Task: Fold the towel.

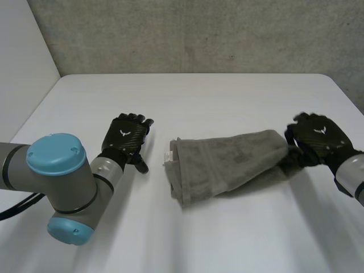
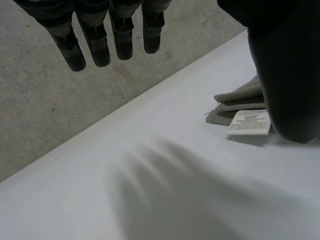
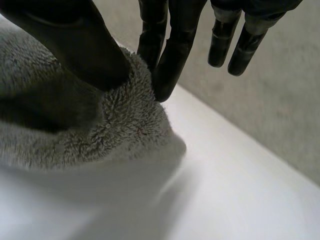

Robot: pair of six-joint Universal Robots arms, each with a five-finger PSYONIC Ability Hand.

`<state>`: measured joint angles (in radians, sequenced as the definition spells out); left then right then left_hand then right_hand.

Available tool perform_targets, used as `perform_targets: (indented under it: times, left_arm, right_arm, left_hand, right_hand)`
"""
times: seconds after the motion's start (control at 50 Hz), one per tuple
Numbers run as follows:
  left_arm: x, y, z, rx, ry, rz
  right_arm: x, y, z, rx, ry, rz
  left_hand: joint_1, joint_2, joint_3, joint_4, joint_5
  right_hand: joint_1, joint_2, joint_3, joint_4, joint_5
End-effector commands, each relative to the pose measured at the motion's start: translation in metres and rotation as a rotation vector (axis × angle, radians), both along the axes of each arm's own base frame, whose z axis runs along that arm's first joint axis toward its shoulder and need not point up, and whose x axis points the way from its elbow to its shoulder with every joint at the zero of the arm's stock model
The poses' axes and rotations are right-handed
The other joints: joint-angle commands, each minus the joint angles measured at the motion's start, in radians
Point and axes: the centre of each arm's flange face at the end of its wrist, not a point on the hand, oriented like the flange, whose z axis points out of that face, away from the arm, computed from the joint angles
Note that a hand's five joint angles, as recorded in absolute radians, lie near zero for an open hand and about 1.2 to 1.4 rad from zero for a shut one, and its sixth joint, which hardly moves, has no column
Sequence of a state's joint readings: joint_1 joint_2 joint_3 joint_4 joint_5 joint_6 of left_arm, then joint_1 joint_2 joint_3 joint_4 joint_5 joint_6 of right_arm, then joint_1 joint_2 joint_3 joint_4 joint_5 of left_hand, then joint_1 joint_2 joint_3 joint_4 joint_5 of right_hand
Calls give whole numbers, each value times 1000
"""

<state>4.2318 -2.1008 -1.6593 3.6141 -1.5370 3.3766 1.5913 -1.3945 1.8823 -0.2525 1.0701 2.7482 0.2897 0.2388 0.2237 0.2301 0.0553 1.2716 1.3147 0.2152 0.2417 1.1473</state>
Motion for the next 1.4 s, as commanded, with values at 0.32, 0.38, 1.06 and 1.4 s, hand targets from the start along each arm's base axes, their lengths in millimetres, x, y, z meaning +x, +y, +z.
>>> perform_targets:
  times: [0.32,0.38,1.06,1.4]
  left_arm:
    - [4,1,8,-20,12,8]
    - [4,0,9,-28,16,10]
    - [-41,7,59,-57,242,-91]
    - [-54,23,7,221,257,-102]
  right_arm:
    - [154,85,1,-113,43,542]
    - [160,90,-7,-99,48,566]
    - [70,3,33,82,-304,80]
    - [67,-18,-41,362,-289,94]
  left_hand:
    - [-64,-14,-49,-56,-5]
    - [-64,-14,-49,-56,-5]
    - [-20,30,-49,-56,39]
    - [-17,33,-49,-56,42]
  right_hand:
    - [125,82,-41,-67,74]
    - [125,82,-41,-67,74]
    - [-1272,-1315,-41,-67,-1147]
    - [-1272,-1315,-41,-67,-1147]
